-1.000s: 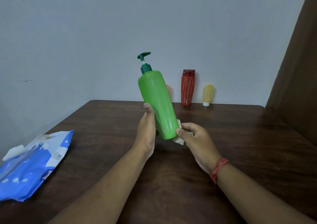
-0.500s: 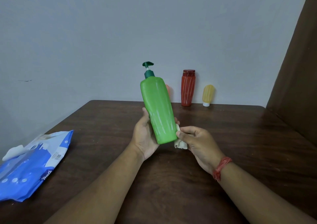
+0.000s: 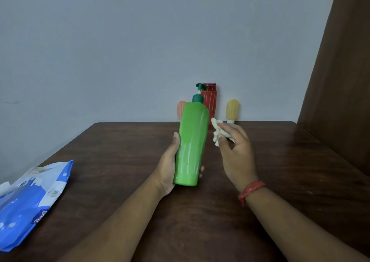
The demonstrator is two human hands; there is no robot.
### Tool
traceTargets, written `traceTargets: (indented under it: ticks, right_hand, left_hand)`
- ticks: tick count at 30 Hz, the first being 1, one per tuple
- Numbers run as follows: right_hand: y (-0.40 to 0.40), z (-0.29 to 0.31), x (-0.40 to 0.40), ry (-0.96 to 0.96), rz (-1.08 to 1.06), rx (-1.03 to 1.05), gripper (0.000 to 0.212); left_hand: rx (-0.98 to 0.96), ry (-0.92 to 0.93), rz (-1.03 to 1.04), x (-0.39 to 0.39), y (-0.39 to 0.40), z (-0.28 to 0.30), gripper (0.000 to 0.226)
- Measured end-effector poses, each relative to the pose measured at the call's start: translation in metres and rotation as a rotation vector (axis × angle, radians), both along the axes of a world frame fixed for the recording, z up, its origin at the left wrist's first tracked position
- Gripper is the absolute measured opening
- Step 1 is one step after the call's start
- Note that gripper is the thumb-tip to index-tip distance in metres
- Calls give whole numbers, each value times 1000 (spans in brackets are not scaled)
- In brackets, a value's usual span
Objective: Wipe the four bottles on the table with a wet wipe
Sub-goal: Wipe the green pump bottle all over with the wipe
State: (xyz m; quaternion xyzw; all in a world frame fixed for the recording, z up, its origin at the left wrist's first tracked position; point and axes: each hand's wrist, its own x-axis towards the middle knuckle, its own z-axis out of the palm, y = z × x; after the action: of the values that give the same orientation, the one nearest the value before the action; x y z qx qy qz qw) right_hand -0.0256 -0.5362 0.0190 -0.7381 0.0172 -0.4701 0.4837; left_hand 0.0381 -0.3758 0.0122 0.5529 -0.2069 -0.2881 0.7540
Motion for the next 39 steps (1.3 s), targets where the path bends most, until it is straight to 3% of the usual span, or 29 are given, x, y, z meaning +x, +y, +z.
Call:
traceTargets:
  ticks: [5, 11, 16, 22, 27, 29, 33, 39]
  right_hand:
    - [-5, 6, -1, -77, -137, -150, 36]
    - [-5, 6, -3, -129, -238, -650, 40]
    - [-16, 10, 1, -113, -311, -449, 42]
    - [-25, 31, -7, -98, -439, -739, 45]
    - [-37, 26, -6, -113, -478, -524, 46]
    - [-30, 20, -3, -119, -449, -513, 44]
    - [-28, 16, 0, -138, -338, -503, 42]
    - [-20, 8, -3, -50, -305, -412, 47]
  left_hand:
    - [91, -100, -115, -6, -5, -1, 83]
    - [122, -166, -118, -9, -11, -1, 85]
    - [169, -214, -94, -9, -14, -1, 87]
    - [233, -295, -45, -13, -18, 1, 83]
    - [402, -494, 13, -19, -20, 5, 93]
    - [378, -467, 29, -19, -19, 4, 95]
    - [316, -398, 19, -17, -17, 3, 73]
    - [287, -353, 13, -14, -17, 1, 69]
